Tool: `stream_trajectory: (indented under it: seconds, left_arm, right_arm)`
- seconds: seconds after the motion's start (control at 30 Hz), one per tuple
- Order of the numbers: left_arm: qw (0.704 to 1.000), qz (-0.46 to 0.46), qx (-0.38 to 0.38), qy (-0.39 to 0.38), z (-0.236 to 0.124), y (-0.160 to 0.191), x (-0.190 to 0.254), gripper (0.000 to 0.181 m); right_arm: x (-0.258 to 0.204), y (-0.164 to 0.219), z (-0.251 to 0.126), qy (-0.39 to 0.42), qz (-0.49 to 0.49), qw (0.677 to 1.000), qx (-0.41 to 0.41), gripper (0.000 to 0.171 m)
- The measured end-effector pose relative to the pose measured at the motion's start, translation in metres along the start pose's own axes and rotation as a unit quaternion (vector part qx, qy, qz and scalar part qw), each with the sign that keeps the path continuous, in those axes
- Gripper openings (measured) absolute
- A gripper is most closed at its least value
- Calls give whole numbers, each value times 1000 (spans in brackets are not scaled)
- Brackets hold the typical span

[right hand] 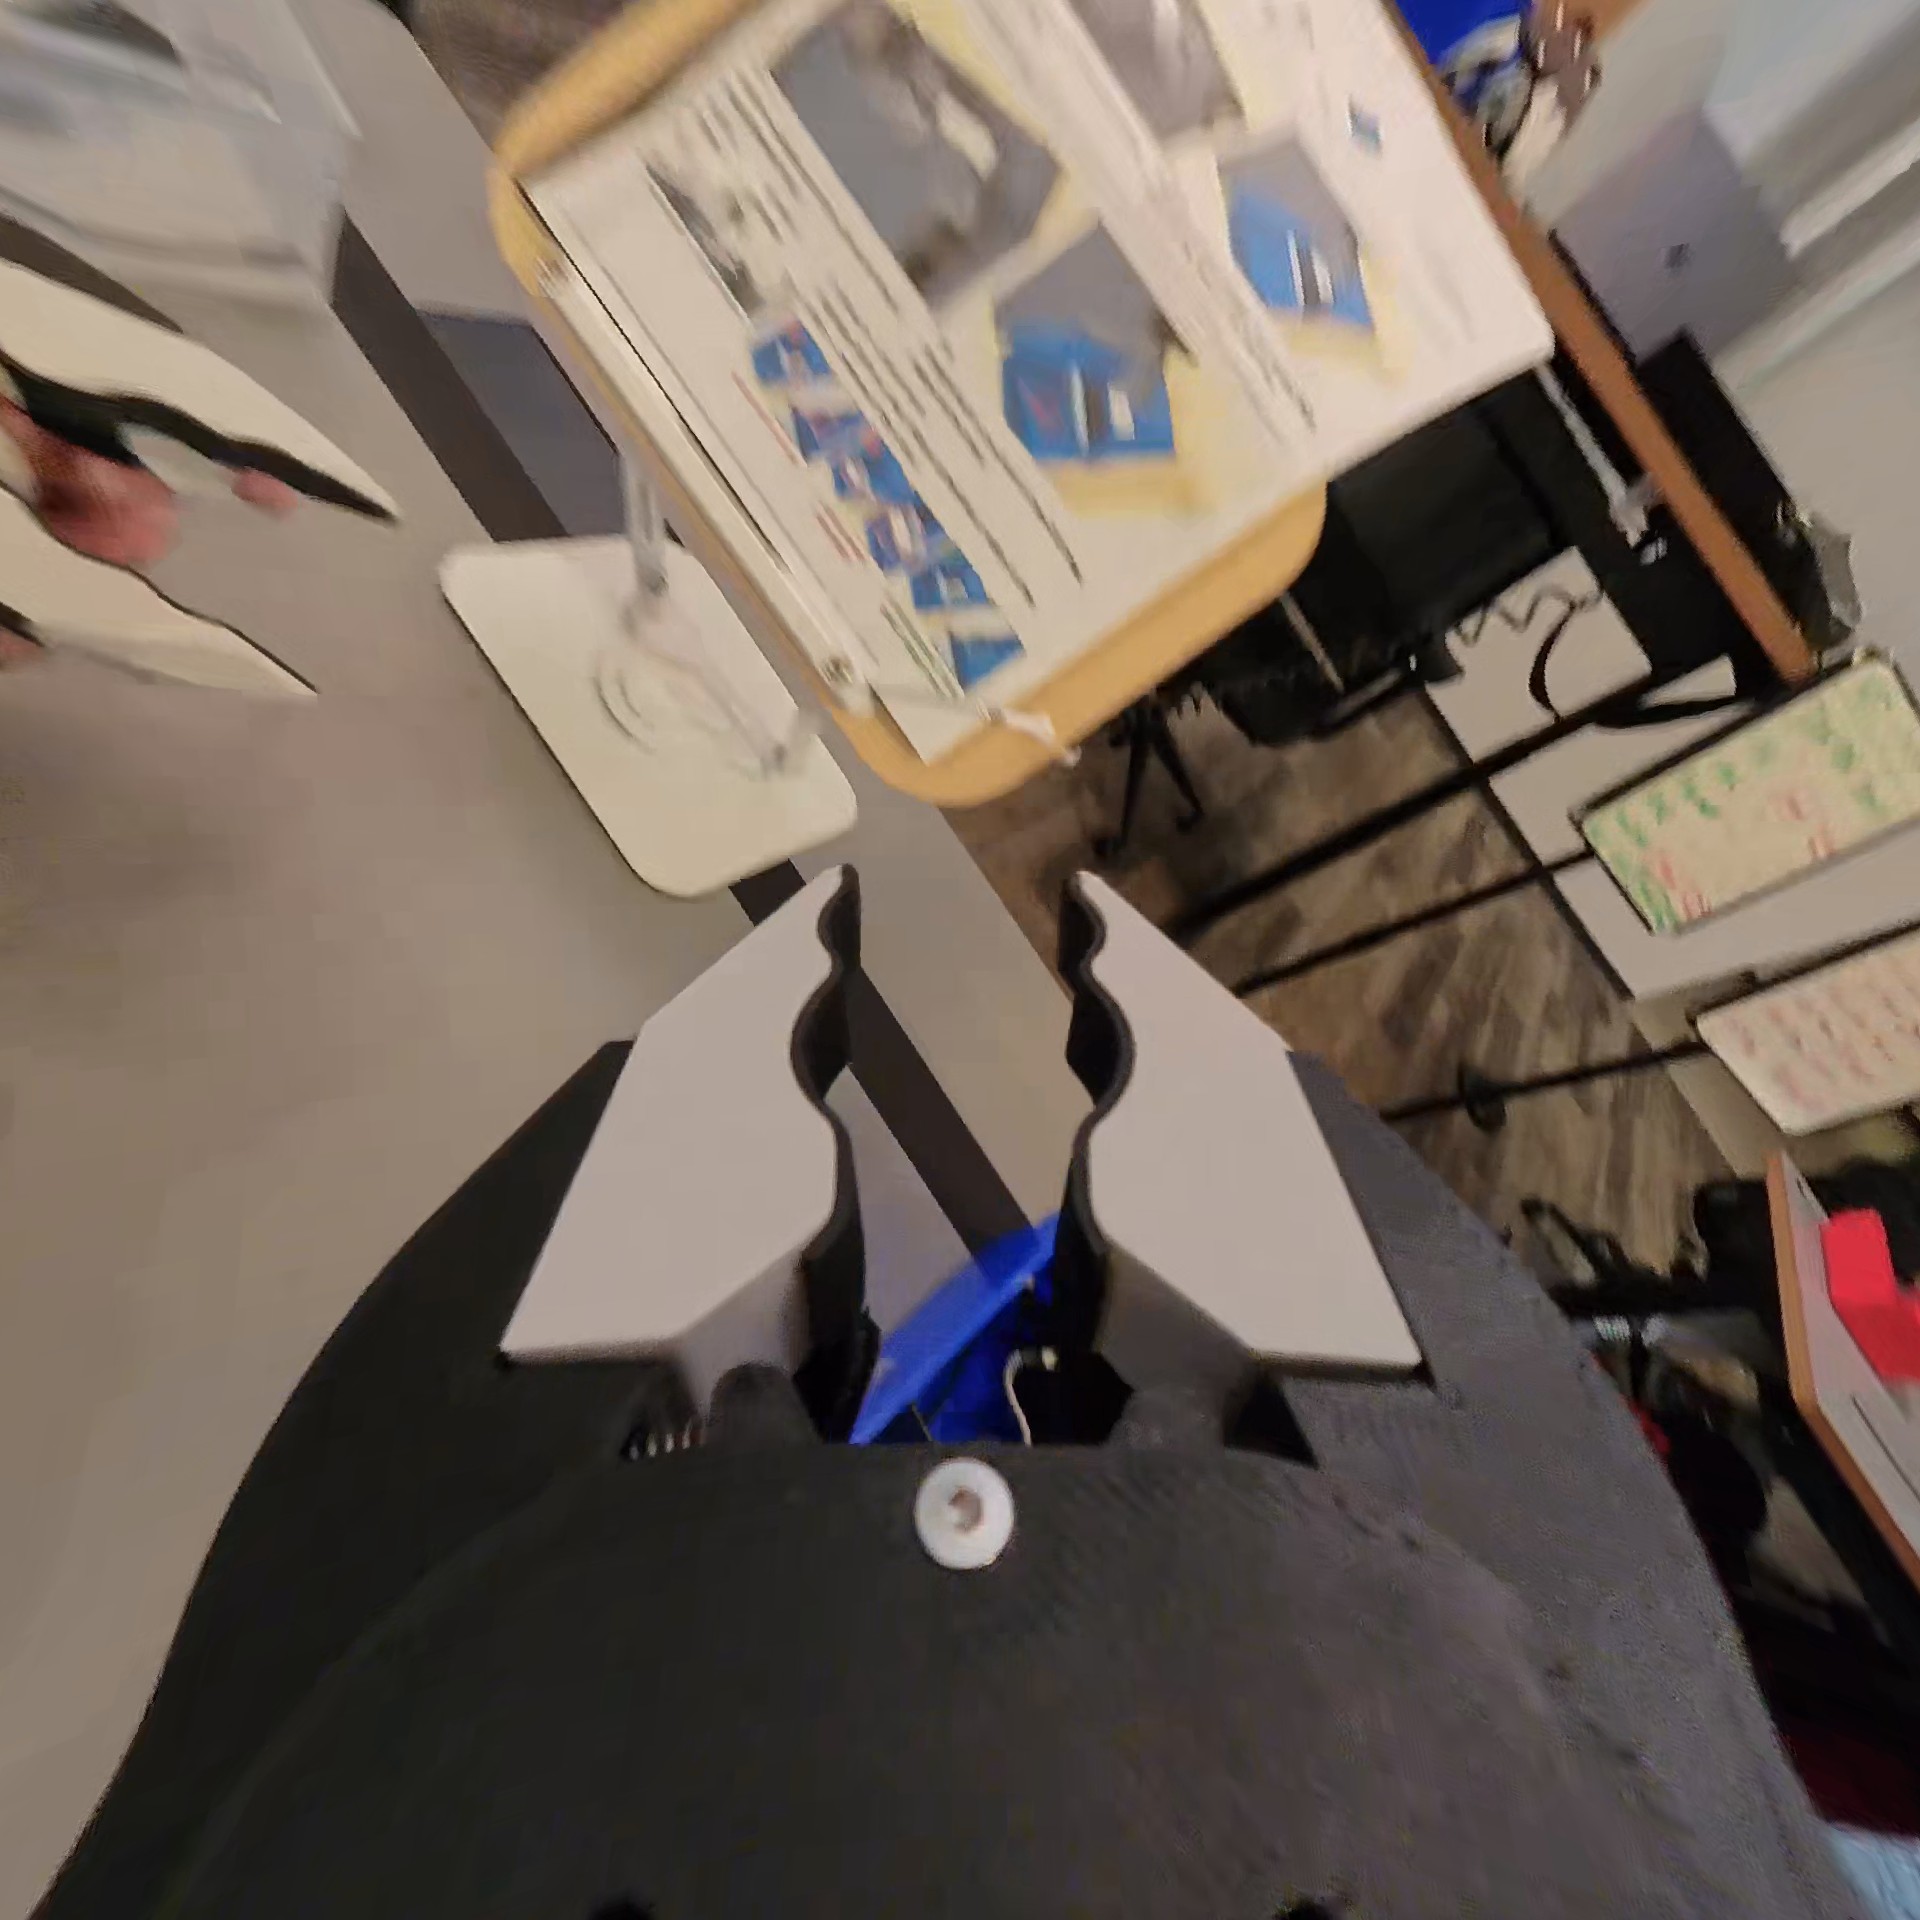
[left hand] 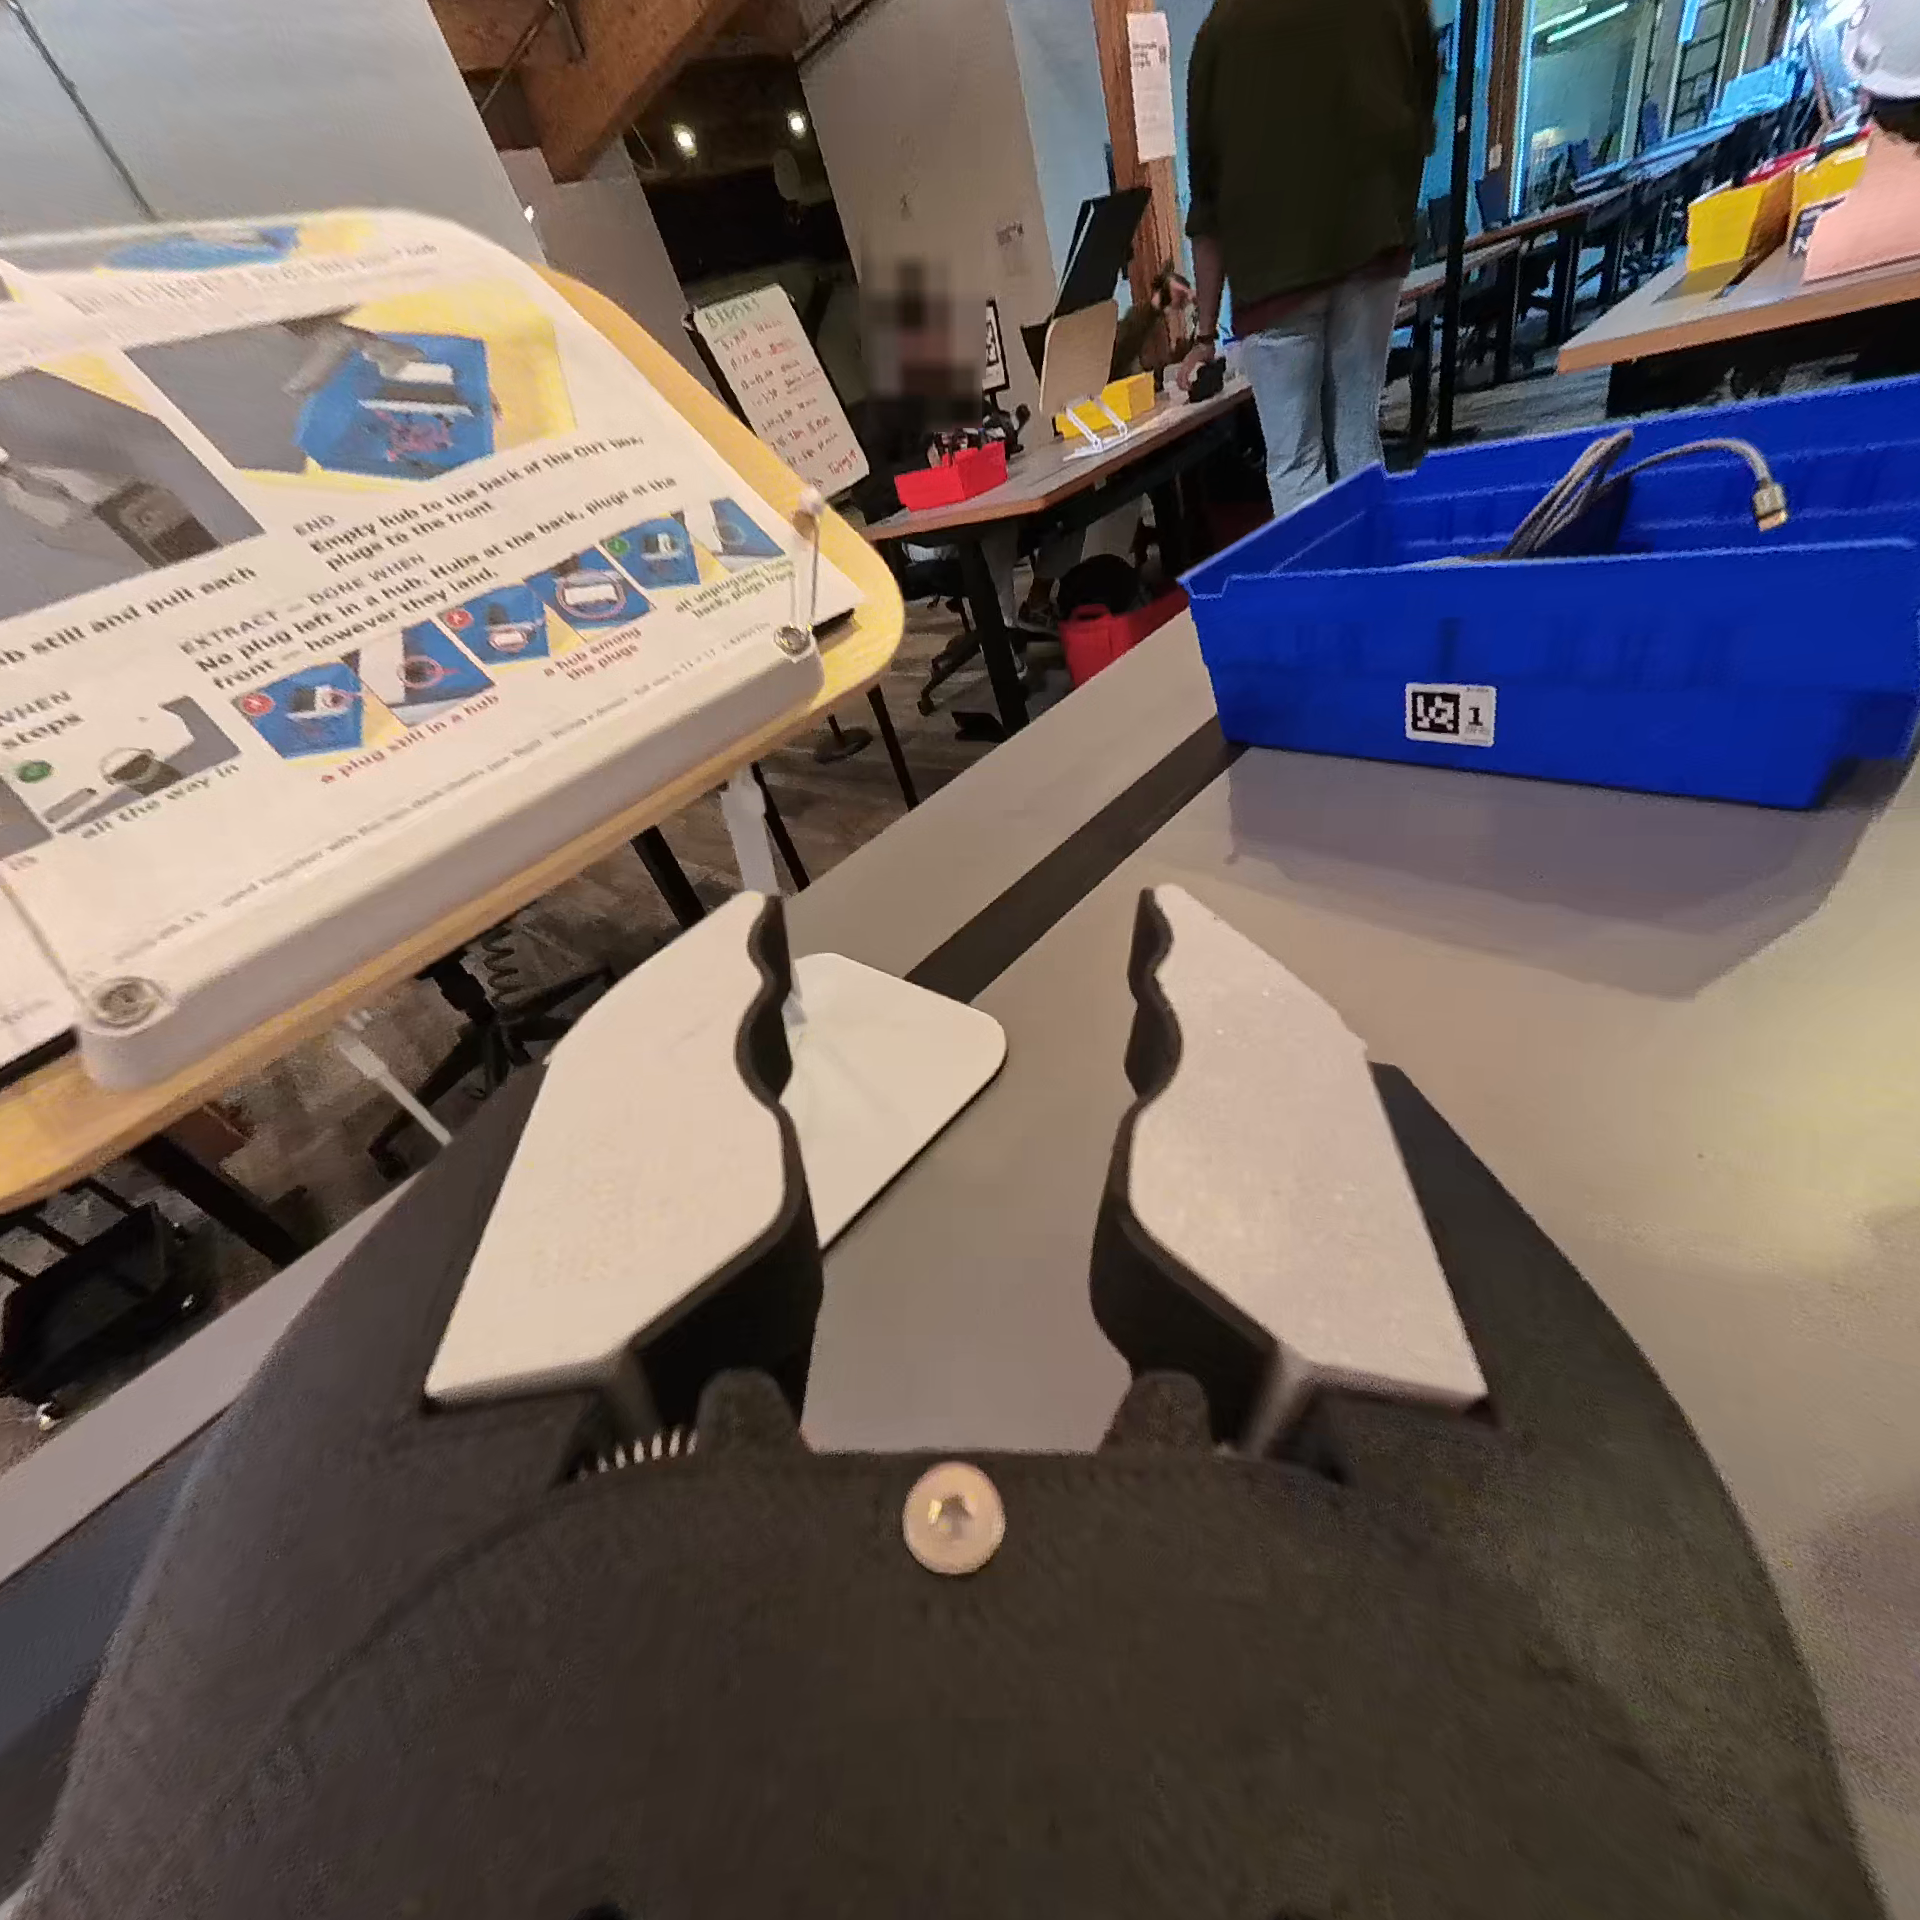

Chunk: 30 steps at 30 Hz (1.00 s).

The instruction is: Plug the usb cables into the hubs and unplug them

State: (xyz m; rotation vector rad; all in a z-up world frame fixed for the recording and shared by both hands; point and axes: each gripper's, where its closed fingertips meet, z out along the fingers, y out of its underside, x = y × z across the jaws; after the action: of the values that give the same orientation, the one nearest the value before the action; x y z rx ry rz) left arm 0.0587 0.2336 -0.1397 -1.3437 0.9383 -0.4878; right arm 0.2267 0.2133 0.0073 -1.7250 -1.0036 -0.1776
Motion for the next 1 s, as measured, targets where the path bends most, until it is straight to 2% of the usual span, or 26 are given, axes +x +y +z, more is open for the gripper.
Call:
stream_trajectory:
  seconds: [0.17,0.3,0.37,0.47,0.73,0.9,1.0]
  left_arm:
    - [1000,3,18,-16,-9,-18,-13,61]
    - [999,1,28,-34,-17,-30,-28,60]
    - [998,0,37,-43,-21,-37,-37,59]
    - [998,-2,38,-56,-28,-46,-50,58]
    - [993,36,26,-107,-61,-81,-94,58]
    - [980,74,-36,-180,-98,-87,-150,59]
    - [972,62,-111,-198,-122,-70,-193,61]
  right_arm:
    - [-31,-61,-3,-33,39,992,115,36]
    - [-49,-82,-7,-47,80,977,191,36]
    - [-55,-85,-8,-47,89,971,215,36]
    - [-50,-80,-6,-34,90,975,202,39]
    - [-23,-72,-38,1,134,960,246,39]
    - [-11,-55,-36,28,128,966,223,39]
    - [-6,-48,-32,32,132,967,216,38]
